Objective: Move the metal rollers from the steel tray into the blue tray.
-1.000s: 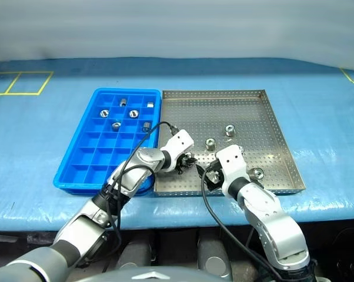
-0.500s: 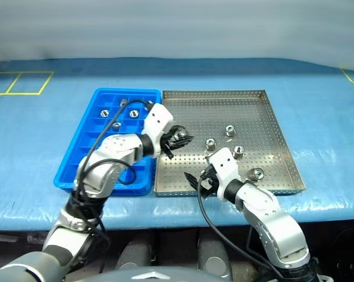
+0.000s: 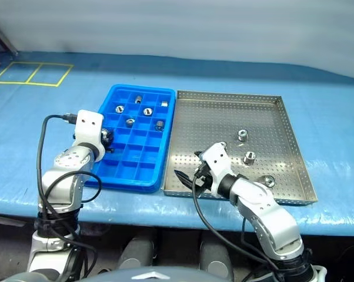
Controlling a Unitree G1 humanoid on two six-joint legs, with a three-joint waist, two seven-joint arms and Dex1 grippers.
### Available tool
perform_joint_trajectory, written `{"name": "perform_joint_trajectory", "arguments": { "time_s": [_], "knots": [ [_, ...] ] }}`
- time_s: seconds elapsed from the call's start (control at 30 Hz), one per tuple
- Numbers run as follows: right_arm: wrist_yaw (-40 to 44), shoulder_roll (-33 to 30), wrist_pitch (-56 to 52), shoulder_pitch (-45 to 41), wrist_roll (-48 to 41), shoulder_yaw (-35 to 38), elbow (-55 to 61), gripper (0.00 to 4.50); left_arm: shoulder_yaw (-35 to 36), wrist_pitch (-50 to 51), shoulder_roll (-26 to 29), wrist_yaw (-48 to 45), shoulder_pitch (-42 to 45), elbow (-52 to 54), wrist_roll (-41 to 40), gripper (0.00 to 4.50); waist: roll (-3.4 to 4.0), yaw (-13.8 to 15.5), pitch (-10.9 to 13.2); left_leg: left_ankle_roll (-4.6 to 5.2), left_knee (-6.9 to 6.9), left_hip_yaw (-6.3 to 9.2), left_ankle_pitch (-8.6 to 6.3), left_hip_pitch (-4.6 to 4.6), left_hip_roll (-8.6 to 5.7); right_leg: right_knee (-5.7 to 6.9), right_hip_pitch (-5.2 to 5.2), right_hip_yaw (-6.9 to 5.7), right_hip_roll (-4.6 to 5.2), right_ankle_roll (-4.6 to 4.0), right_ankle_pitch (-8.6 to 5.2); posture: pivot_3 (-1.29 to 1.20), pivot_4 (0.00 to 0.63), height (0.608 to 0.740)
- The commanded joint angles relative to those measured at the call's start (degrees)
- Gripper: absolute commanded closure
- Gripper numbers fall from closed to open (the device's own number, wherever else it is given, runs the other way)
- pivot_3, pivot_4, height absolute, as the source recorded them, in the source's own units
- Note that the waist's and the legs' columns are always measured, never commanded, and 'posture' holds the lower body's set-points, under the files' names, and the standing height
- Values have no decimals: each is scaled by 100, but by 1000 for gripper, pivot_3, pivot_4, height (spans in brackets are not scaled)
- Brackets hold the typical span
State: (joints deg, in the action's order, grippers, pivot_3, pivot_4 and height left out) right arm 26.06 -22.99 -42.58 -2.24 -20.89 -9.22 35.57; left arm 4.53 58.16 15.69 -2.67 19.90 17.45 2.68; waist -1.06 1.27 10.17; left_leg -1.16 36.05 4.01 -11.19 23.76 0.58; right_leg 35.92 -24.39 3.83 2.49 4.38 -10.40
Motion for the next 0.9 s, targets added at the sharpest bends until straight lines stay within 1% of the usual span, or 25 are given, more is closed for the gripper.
{"name": "perform_joint_trajectory", "arguments": {
  "time_s": [0.03,0.3,0.4,0.47,0.5,0.53,0.6,0.7,0.77,0.83,0.9],
  "knots": [
    [-29,24,19,-40,-46,14,91,0,126,-315,-108,229,174,-175,94,2786,0,6,0,0,0,0,0,0,0,0,-1,-1,0,0,0,147,150,740],
    [-233,66,-52,63,46,-58,191,0,236,-884,-321,552,420,-827,140,2786,0,-9,0,-1,-1,-1,0,1,1,0,-2,-1,0,-1,1,109,150,740],
    [-301,54,-70,98,53,-71,228,0,244,-1040,-324,597,525,-948,147,2786,-1,-20,0,-1,-1,-1,1,1,1,0,-2,-1,0,0,1,101,150,740],
    [-346,51,-72,113,55,-52,246,0,164,-1080,-266,557,545,-1010,180,2062,-1,-39,0,-1,-1,-2,1,1,1,0,-2,-1,0,0,1,95,150,740],
    [-358,51,-74,117,55,-43,252,0,168,-1101,-294,621,566,-1037,207,1839,-1,-44,0,-1,-1,-2,1,1,1,0,-2,-1,0,0,1,93,150,740],
    [-367,46,-76,122,58,-41,259,0,185,-1104,-351,638,593,-1032,178,1573,-1,-47,0,-1,-1,-2,1,2,1,0,-2,-1,0,0,1,91,150,740],
    [-372,23,-76,129,68,-58,266,0,189,-1166,-525,514,628,-914,-29,880,-1,-48,0,-1,-1,-2,1,1,1,0,-1,-1,0,0,1,88,150,740],
    [-397,25,-78,138,76,-67,278,0,67,-1430,-693,362,658,-829,-142,880,-2,-48,-1,-2,0,-2,1,1,0,0,1,-1,0,1,1,73,150,740],
    [-469,36,-86,156,114,-25,314,0,-47,-1727,-866,112,702,-771,-365,880,-2,-54,-1,-1,1,-2,1,1,0,-1,1,0,0,1,2,67,150,740],
    [-536,-5,-160,179,144,55,383,0,-337,-1838,-977,-485,727,-643,-731,880,-2,-53,-1,-2,1,-2,1,2,0,-1,0,0,0,1,2,58,150,740],
    [-478,-135,-291,238,33,212,594,0,-966,-1663,-844,-1521,749,-467,-1186,880,-1,-53,-1,-2,1,-3,1,3,0,-1,0,0,0,0,2,58,150,740]
  ]
}}
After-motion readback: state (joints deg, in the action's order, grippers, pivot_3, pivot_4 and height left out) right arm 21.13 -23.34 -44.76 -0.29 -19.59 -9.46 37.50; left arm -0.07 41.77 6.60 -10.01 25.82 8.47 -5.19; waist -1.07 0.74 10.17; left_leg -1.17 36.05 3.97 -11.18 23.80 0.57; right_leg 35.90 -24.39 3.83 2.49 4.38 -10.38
